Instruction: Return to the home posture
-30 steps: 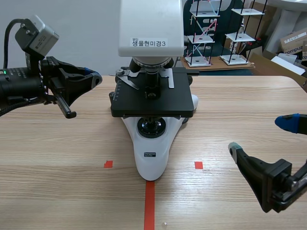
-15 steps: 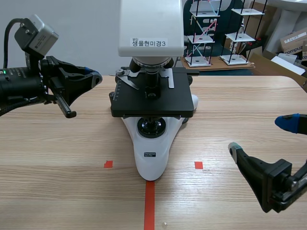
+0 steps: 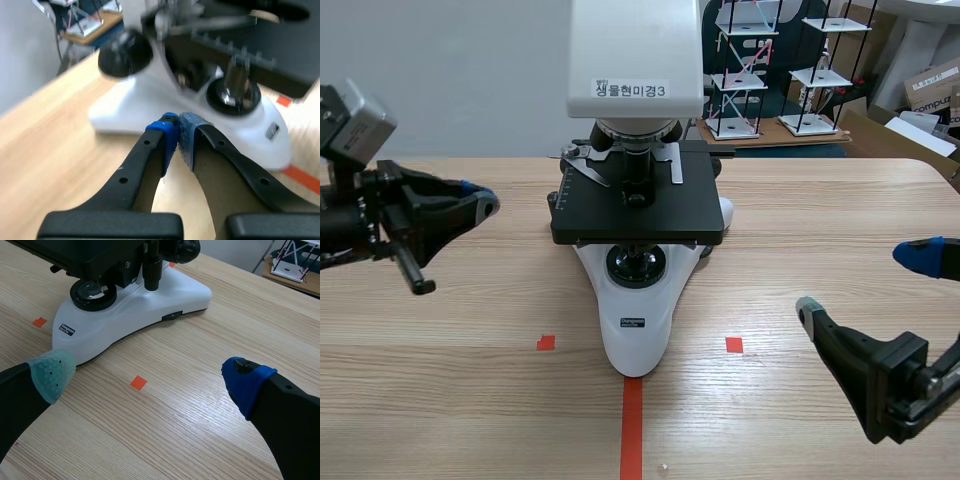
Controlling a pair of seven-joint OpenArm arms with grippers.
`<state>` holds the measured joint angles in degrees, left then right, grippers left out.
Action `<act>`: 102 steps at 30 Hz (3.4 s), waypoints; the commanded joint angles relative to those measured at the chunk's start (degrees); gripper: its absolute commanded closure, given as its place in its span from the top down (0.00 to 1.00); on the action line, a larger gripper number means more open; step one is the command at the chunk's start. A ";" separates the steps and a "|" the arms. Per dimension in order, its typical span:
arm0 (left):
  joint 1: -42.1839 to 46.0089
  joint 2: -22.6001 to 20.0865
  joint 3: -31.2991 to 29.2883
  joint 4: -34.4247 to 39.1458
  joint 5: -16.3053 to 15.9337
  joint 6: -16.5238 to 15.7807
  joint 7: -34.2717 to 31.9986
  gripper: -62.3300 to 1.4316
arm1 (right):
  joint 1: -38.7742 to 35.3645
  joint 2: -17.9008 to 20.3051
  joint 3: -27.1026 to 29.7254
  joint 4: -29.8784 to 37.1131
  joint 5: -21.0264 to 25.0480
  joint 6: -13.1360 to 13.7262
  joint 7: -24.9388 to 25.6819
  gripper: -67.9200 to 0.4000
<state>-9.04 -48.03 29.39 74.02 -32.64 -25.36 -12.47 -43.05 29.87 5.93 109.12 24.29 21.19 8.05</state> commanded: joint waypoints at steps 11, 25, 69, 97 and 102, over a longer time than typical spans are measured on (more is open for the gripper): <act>26.77 -2.43 -20.98 12.37 -2.10 0.07 -1.05 0.68 | 0.04 -0.04 0.85 1.07 0.57 -0.24 0.87 0.95; 47.89 5.77 -36.52 28.74 6.32 -0.35 1.99 1.00 | 0.04 -0.04 0.85 1.07 0.39 -0.24 0.90 0.95; 50.45 12.15 -37.51 32.61 10.19 -0.31 2.86 1.00 | 0.07 -0.04 0.85 1.07 0.39 -0.24 1.51 0.95; 50.45 12.13 -37.51 32.61 10.19 -0.31 1.70 1.00 | 0.07 -0.04 0.85 1.07 0.39 -0.24 1.51 0.95; 50.45 12.13 -37.51 32.61 10.19 -0.31 1.75 1.00 | 0.07 -0.04 0.85 1.07 0.39 -0.24 1.51 0.95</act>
<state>41.41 -36.18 -7.90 105.91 -22.09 -25.61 -9.89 -43.05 29.85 5.93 109.12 24.27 21.19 8.56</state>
